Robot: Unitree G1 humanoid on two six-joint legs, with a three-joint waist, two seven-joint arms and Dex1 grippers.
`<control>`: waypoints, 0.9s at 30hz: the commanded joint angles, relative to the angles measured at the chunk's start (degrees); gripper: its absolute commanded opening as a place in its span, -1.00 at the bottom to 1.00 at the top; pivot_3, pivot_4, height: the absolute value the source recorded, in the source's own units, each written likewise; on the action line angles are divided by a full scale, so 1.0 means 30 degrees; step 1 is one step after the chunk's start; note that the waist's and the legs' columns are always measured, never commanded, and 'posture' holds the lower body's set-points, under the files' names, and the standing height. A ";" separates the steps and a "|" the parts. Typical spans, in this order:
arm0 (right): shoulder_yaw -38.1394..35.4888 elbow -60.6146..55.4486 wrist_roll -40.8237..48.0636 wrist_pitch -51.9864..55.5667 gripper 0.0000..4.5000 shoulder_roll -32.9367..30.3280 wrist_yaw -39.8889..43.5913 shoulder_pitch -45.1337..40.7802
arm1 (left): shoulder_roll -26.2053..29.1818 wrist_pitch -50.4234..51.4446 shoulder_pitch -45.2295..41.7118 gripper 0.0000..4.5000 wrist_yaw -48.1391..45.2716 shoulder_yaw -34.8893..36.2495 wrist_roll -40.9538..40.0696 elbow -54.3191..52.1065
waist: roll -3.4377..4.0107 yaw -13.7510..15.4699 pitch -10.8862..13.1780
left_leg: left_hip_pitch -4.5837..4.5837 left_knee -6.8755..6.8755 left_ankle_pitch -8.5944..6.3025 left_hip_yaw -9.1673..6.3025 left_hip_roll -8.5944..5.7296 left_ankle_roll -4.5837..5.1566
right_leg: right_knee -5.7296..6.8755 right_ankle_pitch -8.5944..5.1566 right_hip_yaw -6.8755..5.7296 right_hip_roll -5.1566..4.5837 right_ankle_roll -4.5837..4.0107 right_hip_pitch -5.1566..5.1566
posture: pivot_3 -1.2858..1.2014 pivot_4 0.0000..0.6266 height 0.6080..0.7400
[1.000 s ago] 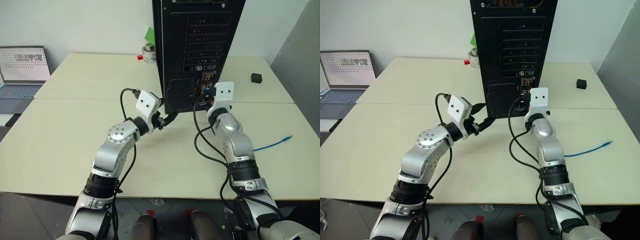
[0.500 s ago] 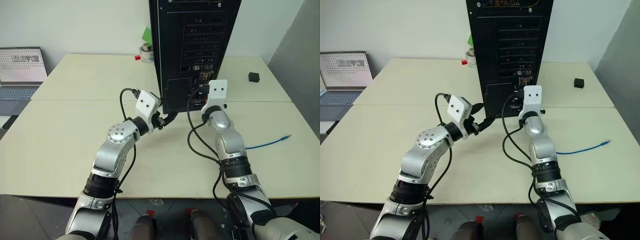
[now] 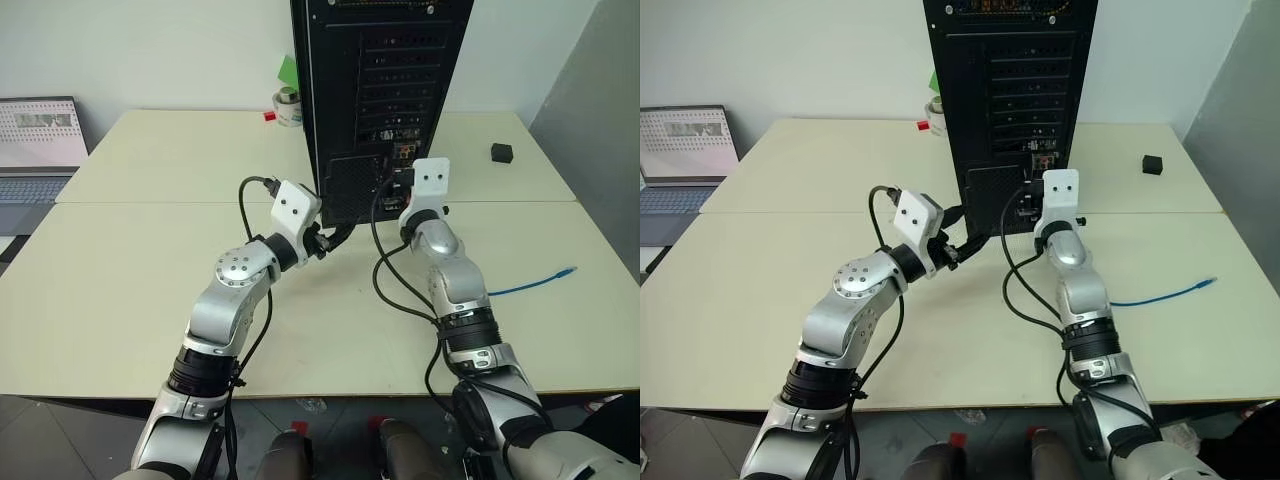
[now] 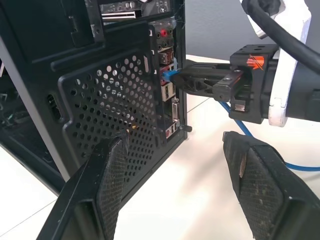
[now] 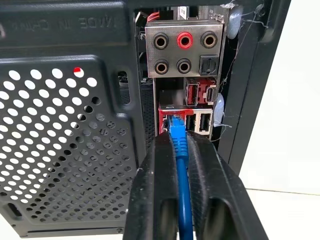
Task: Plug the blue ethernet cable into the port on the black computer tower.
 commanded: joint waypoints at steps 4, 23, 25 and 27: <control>0.0129 -0.2956 0.0699 0.1454 -0.13 -0.1136 0.2210 0.0804 | 0.0147 -0.0487 -0.0274 0.41 0.0452 0.0420 0.0646 -0.0276 | 0.0001 0.0080 0.0001 | -0.0019 -0.0001 -0.0001 0.0002 -0.0019 0.0001 | -0.0019 0.0000 0.0001 -0.0004 0.0001 -0.0001 | 0.03 -0.52 1.00; -0.2554 -1.1257 0.6025 0.5014 0.98 -1.1123 1.3281 0.5159 | 0.1846 -0.0369 -0.1393 0.41 -0.1380 0.0210 0.1707 0.0971 | 0.0012 0.0493 0.0018 | -0.0035 -0.0001 -0.0005 -0.0015 -0.0033 0.0009 | -0.0053 -0.0005 -0.0021 -0.0006 0.0009 0.0014 | 0.03 -0.52 1.00; -0.2790 -1.1290 0.6454 0.4839 0.98 -1.1625 1.4026 0.5463 | 0.1848 -0.0028 -0.1397 0.41 -0.1512 0.0430 0.1508 0.0859 | 0.0010 0.0473 0.0019 | -0.0035 0.0001 -0.0005 -0.0012 -0.0026 0.0009 | -0.0054 -0.0005 -0.0021 -0.0004 0.0009 0.0014 | 0.03 -0.52 1.00; -0.3058 -1.1017 0.6644 0.4524 0.98 -1.1933 1.4493 0.5638 | 0.1830 0.0330 -0.1390 0.41 -0.1619 0.0759 0.1148 0.0705 | 0.0009 0.0464 0.0020 | -0.0033 0.0000 -0.0005 -0.0013 -0.0027 0.0009 | -0.0050 -0.0005 -0.0020 -0.0005 0.0009 0.0015 | 0.03 -0.52 1.00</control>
